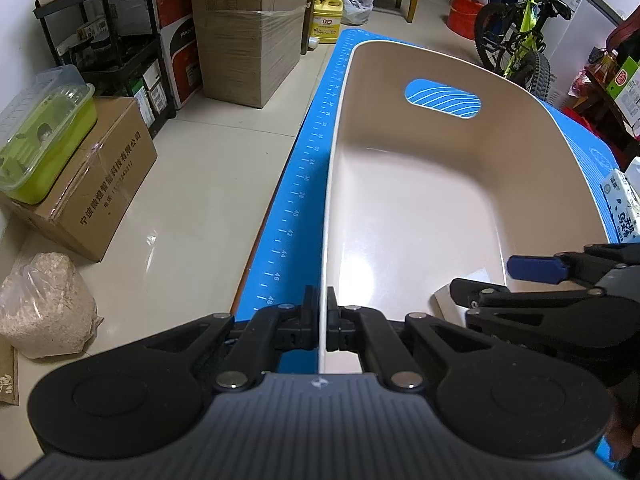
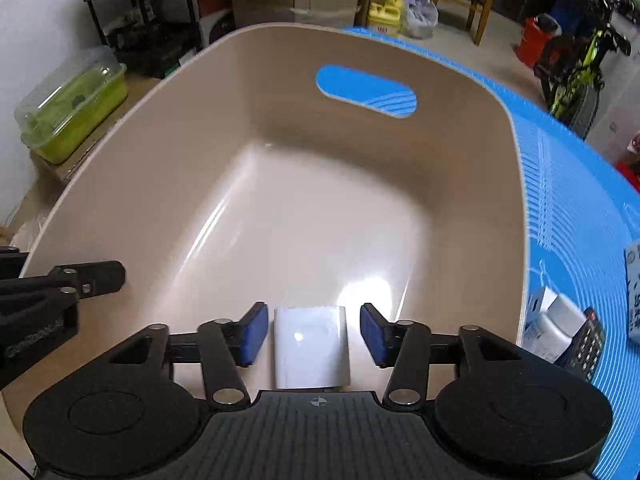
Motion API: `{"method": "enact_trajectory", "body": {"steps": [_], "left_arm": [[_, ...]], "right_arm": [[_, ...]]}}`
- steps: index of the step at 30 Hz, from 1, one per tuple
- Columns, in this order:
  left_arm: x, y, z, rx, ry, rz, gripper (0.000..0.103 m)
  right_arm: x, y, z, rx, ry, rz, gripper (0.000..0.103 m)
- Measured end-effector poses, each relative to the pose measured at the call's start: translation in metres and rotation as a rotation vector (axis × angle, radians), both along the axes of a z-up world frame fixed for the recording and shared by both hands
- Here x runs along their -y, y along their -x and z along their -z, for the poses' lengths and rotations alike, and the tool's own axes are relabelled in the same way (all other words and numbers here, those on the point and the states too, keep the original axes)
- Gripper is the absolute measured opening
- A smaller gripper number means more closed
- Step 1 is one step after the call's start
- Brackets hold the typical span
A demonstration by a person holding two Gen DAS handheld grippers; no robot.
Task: Organize rigid objects
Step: 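Carry the white charger into the basket and open the right gripper, then return the right tool to the mat and grasp the purple fidget toy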
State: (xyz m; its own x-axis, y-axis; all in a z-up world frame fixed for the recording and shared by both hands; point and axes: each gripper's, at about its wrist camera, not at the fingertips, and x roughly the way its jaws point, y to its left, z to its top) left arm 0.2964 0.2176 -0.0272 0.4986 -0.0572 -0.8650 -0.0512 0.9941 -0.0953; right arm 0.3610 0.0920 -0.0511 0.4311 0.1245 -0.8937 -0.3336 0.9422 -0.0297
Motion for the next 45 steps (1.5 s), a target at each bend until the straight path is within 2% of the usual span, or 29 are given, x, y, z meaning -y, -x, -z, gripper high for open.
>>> {"method": "enact_trajectory", "body": {"steps": [10, 16, 22, 29, 36, 41, 45], "left_arm": [[0.000, 0.000, 0.000, 0.000, -0.003, 0.001, 0.004], [0.000, 0.000, 0.000, 0.000, -0.002, 0.002, 0.004], [0.000, 0.000, 0.000, 0.000, -0.001, 0.000, 0.004], [0.001, 0.000, 0.000, 0.000, 0.000, -0.001, 0.004], [0.000, 0.000, 0.000, 0.000, 0.000, 0.000, 0.004], [0.000, 0.000, 0.001, 0.000, -0.001, 0.000, 0.004], [0.000, 0.000, 0.000, 0.000, 0.000, 0.000, 0.004]], "right_arm": [[0.022, 0.018, -0.053, 0.137, -0.054, 0.007, 0.072], [0.059, 0.033, -0.089, 0.232, -0.086, 0.052, 0.076], [0.108, 0.058, -0.105, 0.316, -0.099, 0.147, 0.078], [0.163, 0.095, -0.078, 0.325, -0.063, 0.220, 0.078], [0.203, 0.120, -0.035, 0.238, -0.064, 0.335, 0.078], [0.209, 0.129, -0.010, 0.179, -0.102, 0.363, 0.078], [0.197, 0.129, 0.002, 0.146, -0.115, 0.341, 0.077]]}}
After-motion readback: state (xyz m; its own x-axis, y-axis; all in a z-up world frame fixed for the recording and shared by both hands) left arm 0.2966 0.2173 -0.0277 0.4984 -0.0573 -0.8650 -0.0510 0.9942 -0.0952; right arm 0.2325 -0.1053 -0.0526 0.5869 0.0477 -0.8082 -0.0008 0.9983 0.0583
